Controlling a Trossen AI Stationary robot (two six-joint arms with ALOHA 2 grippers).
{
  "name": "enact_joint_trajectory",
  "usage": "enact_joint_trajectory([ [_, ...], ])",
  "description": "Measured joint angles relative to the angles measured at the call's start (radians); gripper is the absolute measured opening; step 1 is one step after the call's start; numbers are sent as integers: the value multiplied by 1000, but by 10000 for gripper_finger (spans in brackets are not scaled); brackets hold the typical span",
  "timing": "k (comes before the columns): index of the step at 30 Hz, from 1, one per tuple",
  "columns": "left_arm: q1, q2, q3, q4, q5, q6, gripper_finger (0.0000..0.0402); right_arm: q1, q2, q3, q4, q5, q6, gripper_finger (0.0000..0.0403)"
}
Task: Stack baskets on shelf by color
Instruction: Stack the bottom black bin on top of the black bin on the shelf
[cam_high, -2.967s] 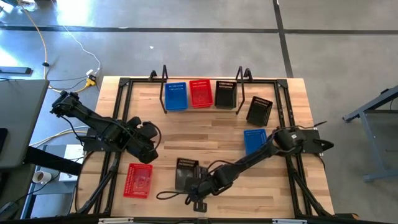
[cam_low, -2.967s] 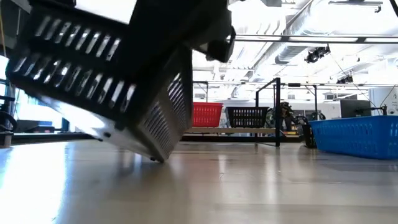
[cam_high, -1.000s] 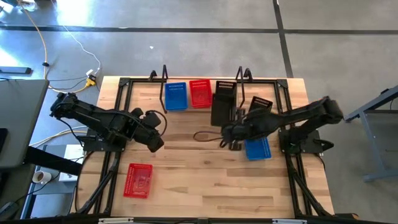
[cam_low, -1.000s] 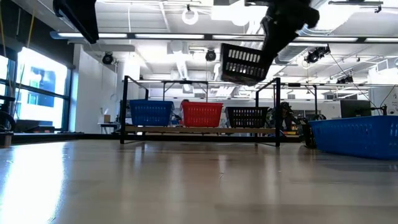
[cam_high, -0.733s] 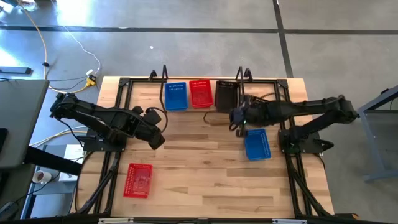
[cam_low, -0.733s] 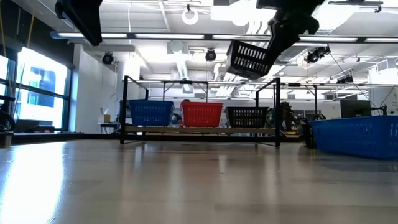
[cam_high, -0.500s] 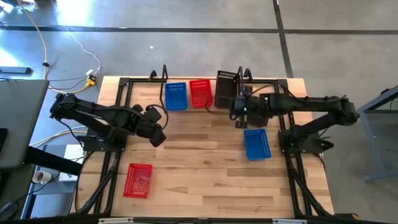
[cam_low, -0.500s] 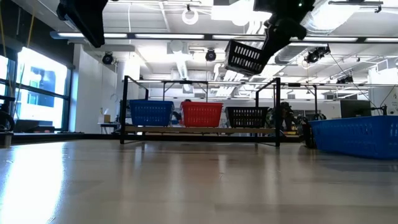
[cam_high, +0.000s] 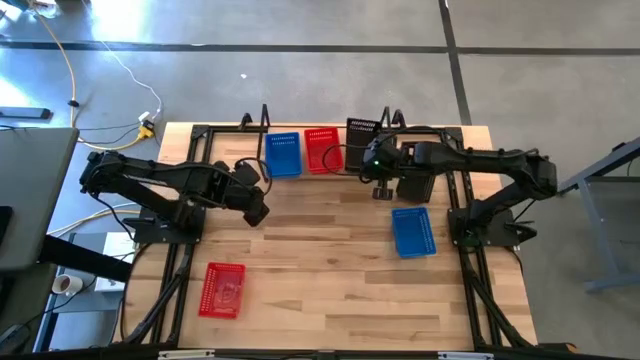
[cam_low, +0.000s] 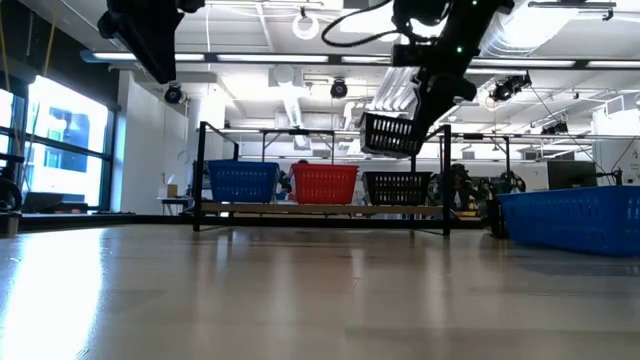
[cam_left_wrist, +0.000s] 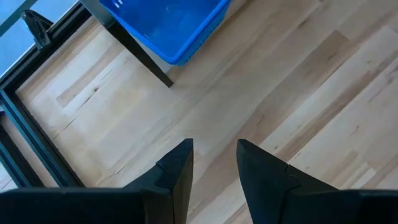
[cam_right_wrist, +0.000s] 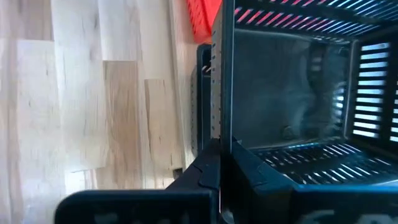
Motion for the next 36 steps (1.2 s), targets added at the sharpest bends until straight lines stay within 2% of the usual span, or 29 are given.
enact_joint_trajectory([
  [14,68,0,0,7,1,44,115,-58,56,0,6,-50,-9,0],
  [28,69,0,0,11,1,44,115,-99,58,0,9,-144,-29,0],
  [36,69,0,0,11,4,44,115,-99,60,0,1,-140,-35,0],
])
